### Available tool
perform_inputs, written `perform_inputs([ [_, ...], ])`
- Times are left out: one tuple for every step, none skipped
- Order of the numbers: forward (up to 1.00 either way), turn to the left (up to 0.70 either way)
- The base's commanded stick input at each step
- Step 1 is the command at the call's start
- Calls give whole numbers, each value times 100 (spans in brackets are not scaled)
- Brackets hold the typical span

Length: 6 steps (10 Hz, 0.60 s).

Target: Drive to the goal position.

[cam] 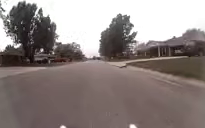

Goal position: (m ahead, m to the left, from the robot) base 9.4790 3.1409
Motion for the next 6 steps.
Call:
perform_inputs([
  [50,0],
  [50,0],
  [50,0],
  [50,0],
  [50,0],
  [50,0],
])
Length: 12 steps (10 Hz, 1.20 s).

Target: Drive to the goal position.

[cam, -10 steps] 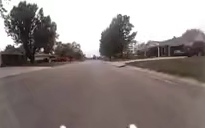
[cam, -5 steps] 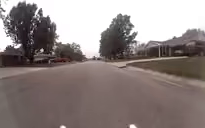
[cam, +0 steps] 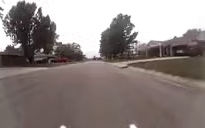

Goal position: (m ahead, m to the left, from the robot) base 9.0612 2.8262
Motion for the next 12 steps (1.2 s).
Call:
perform_inputs([
  [50,0],
  [50,0],
  [50,0],
  [50,0],
  [50,0],
  [50,0],
  [50,0],
  [50,0],
  [50,0],
  [50,0],
  [50,0],
  [50,0],
])
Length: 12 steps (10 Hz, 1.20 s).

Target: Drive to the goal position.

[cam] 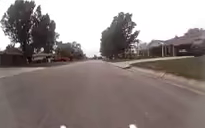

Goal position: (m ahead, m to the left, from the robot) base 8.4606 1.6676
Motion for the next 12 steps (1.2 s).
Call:
perform_inputs([
  [50,0],
  [50,0],
  [50,0],
  [50,0],
  [50,0],
  [50,0],
  [50,0],
  [50,0],
  [50,0],
  [50,0],
  [50,0],
  [50,0],
])
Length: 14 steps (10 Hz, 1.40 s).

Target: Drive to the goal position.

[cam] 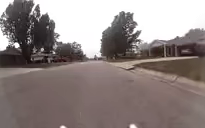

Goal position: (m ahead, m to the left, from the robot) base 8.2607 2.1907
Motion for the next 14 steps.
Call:
perform_inputs([
  [50,0],
  [50,0],
  [50,0],
  [50,0],
  [50,0],
  [50,0],
  [50,0],
  [50,0],
  [50,0],
  [50,0],
  [50,0],
  [50,0],
  [50,0],
  [50,0],
])
